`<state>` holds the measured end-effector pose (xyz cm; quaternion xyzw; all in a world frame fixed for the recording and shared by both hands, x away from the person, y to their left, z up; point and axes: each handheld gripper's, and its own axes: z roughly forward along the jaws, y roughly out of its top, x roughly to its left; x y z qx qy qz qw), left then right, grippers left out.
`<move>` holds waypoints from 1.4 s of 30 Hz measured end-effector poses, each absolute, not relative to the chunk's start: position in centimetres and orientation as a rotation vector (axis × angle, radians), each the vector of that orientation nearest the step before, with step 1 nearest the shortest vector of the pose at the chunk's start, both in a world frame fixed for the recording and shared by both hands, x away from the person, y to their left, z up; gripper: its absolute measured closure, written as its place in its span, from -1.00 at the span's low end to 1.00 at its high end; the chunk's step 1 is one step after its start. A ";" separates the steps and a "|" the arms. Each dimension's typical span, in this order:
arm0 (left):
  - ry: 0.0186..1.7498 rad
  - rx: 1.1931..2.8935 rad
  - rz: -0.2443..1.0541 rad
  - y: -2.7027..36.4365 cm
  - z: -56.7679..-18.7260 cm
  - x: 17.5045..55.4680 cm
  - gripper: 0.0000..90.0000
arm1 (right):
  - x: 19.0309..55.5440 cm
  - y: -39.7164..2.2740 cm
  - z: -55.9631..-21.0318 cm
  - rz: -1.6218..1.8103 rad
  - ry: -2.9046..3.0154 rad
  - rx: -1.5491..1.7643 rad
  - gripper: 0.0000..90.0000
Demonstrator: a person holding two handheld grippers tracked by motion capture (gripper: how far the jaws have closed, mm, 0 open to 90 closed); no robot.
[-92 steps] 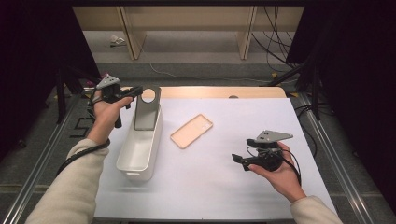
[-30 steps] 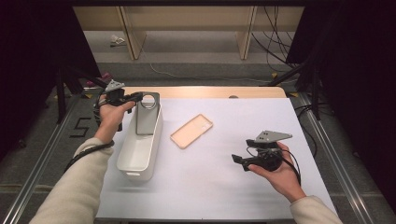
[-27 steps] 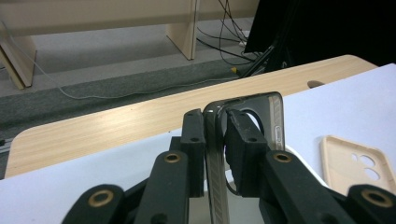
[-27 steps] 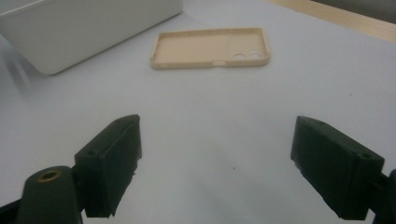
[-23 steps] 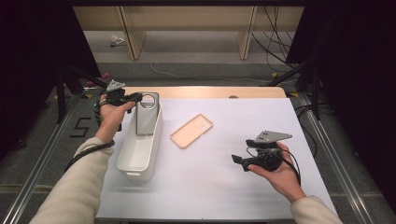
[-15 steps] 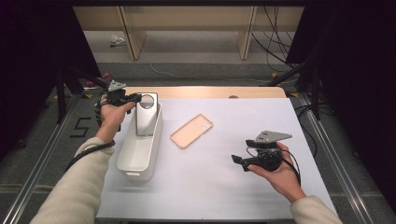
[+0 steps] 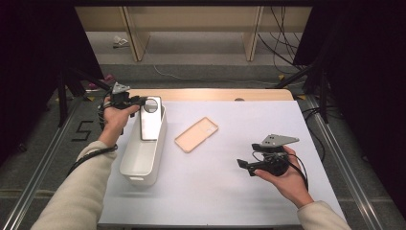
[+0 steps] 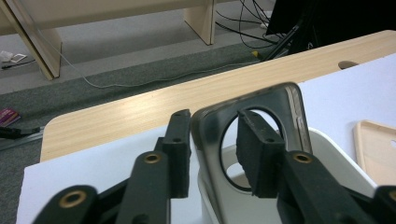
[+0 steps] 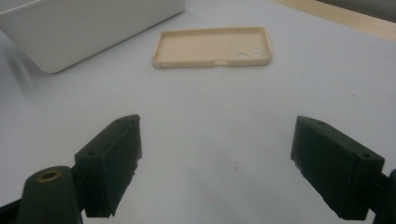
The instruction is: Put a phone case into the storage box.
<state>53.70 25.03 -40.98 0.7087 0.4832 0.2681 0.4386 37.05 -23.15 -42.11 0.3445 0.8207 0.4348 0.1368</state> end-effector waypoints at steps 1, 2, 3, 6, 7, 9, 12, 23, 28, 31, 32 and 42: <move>1.200 1.764 0.668 25.0 -40.9 53.7 0.37 | 37.0 -23.2 -42.1 1.258 2.374 0.996 -0.62; 1.199 1.768 0.671 25.0 -40.9 53.7 0.35 | 37.0 -23.2 -42.1 1.259 2.372 0.996 -0.62; 1.196 1.771 0.675 25.1 -40.9 53.6 0.33 | 37.0 -23.2 -42.0 1.261 2.370 0.997 -0.62; 1.198 1.764 0.688 25.2 -40.6 53.5 0.27 | 37.0 -23.2 -42.0 1.261 2.369 0.996 -0.62; 1.202 1.758 0.690 25.3 -40.5 53.4 0.25 | 37.0 -23.2 -42.1 1.261 2.369 0.997 -0.62; 1.205 1.739 0.688 25.4 -40.3 53.2 0.19 | 37.0 -23.2 -42.1 1.259 2.370 0.997 -0.62; 1.211 1.700 0.677 25.6 -39.8 52.7 0.08 | 37.1 -23.1 -42.1 1.255 2.374 0.996 -0.62; 1.262 1.640 0.579 26.2 -39.1 49.8 -0.67 | 37.0 -23.0 -42.2 1.246 2.379 0.995 -0.62; 1.218 1.642 0.591 26.1 -38.9 47.6 -0.84 | 37.1 -22.9 -42.2 1.246 2.379 0.996 -0.62; 1.187 1.650 0.579 25.8 -38.8 46.0 -0.91 | 37.1 -22.9 -42.2 1.248 2.378 0.999 -0.62; 1.177 1.650 0.578 25.7 -38.9 45.5 -0.94 | 37.1 -22.9 -42.2 1.247 2.376 1.000 -0.62; 1.120 1.682 0.561 24.6 -40.1 40.1 -1.00 | 37.3 -22.8 -42.2 1.250 2.373 1.005 -0.62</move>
